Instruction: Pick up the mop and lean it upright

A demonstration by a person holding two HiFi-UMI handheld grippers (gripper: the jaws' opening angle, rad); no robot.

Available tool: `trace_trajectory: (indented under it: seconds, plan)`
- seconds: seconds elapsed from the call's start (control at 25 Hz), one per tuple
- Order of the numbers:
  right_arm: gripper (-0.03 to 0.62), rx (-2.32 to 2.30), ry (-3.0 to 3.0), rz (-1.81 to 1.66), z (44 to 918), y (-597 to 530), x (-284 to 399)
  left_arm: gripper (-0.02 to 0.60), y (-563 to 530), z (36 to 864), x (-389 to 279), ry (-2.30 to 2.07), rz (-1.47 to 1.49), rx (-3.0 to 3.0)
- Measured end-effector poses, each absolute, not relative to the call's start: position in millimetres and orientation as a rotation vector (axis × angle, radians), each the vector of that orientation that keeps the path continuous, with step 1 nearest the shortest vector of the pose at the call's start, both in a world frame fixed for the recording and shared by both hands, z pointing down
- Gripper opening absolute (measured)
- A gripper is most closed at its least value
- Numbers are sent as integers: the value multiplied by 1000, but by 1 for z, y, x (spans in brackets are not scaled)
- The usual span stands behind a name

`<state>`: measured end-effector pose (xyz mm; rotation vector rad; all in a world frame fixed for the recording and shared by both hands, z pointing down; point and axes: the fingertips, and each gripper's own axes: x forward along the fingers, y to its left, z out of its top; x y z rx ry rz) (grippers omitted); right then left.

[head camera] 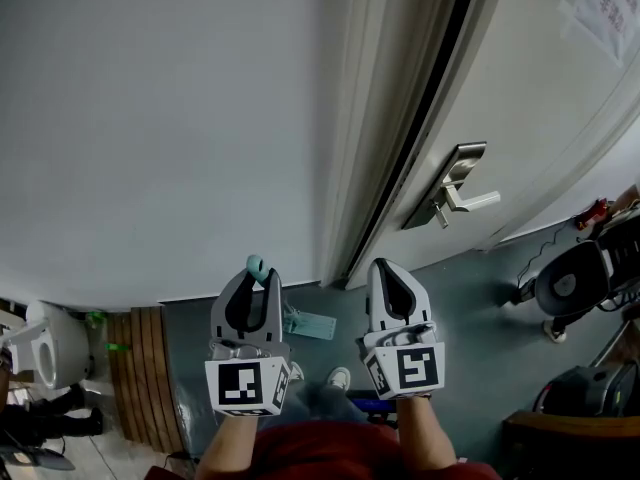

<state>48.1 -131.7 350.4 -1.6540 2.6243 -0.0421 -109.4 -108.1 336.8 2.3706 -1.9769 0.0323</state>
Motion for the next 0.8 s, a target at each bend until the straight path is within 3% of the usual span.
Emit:
trace_trajectory:
  seconds: [0.8]
  plan:
    - [17,-1703,2624,-77,367,-130,61,106,-126,424,-98,-2029,105,2309]
